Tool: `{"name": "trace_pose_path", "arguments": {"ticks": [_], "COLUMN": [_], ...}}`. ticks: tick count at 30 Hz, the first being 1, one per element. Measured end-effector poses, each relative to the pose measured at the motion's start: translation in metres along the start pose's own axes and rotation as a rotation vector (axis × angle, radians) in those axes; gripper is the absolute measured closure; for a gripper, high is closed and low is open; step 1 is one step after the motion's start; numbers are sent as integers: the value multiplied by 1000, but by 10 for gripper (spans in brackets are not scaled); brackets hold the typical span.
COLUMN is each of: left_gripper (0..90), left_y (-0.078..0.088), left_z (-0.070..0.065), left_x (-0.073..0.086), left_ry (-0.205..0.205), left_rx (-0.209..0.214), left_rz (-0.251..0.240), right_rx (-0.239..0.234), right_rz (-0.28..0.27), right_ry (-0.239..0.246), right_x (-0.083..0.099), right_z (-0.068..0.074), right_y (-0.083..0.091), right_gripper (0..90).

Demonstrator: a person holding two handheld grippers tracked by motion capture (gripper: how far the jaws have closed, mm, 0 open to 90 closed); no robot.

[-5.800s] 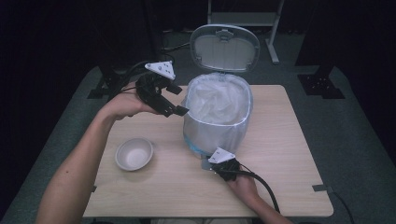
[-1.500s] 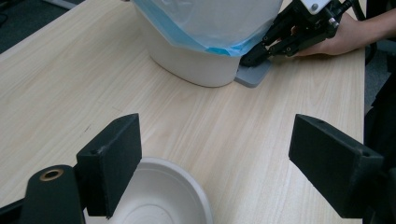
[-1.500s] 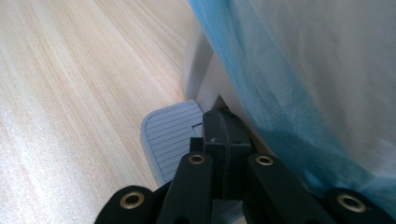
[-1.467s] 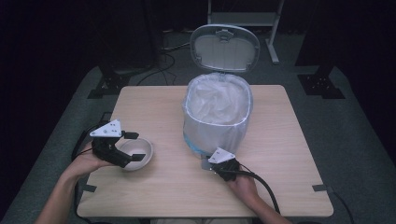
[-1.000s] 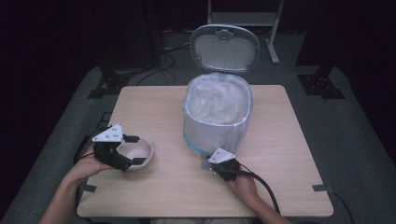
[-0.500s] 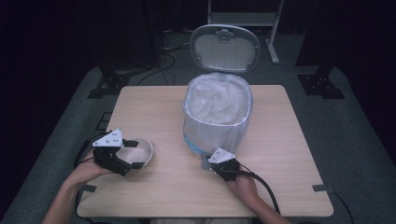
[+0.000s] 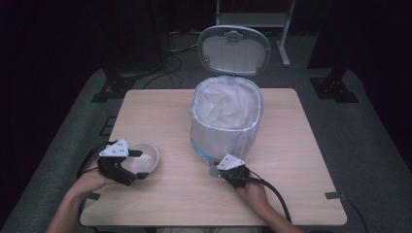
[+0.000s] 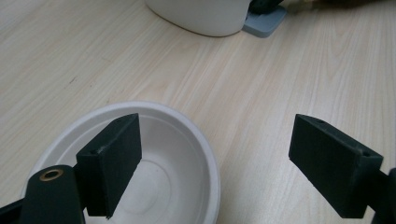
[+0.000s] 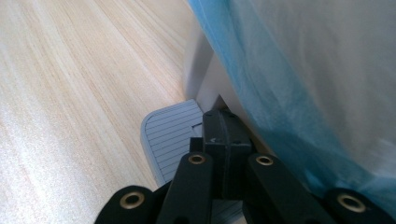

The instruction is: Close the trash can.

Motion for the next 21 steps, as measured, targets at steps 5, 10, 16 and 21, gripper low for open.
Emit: {"name": "trace_pose_path", "arguments": {"ticks": [5,10,16,21], "left_gripper": [163,163,163,163], "left_y": [-3,-6,-10,-13], "left_z": [1,1,2,3], "left_x": [6,10,15,20], "left_ry": [2,4,4,3], "left_rx": [-6,-10,-12,-21], "left_rz": [9,21,36,48], "right_rx": [0,-2,-2,-2], "right_rz": [1,2,2,2], "right_ry": [-1,-6,-5,-6], "right_x": [0,0,0,0], "right_z": [0,0,0,0], "right_y": [0,0,0,0], "right_gripper": [899,899,899,899]}}
Point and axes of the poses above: each handheld gripper's, and its own axes: y roughly backward along the jaws, x roughly out of its underside, z roughly to its left, the point moved 5 cm from there along -y, roughly forward along the jaws, and after that the axes turned 13 degrees about z, right-handed, at the moved point
